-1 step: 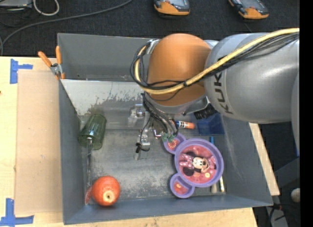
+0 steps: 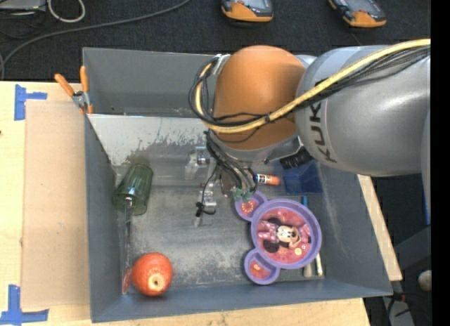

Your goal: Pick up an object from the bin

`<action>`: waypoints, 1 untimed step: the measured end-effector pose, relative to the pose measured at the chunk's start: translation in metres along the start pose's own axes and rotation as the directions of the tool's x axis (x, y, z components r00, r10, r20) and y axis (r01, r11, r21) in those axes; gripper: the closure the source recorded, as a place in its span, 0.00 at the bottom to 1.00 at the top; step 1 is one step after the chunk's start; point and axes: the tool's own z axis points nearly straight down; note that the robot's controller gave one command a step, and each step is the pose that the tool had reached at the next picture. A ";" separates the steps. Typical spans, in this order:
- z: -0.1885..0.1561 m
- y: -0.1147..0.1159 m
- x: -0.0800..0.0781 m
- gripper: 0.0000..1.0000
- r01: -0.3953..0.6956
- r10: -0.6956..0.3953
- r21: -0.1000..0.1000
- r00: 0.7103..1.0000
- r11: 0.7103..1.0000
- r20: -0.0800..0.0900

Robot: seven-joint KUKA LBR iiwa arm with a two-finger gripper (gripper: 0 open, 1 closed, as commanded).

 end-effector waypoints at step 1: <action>0.017 0.040 -0.016 0.00 0.117 -0.117 0.001 0.993 0.993 0.005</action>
Offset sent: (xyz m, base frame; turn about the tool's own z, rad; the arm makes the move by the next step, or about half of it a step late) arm 0.0492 -0.0128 -0.0014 -0.0861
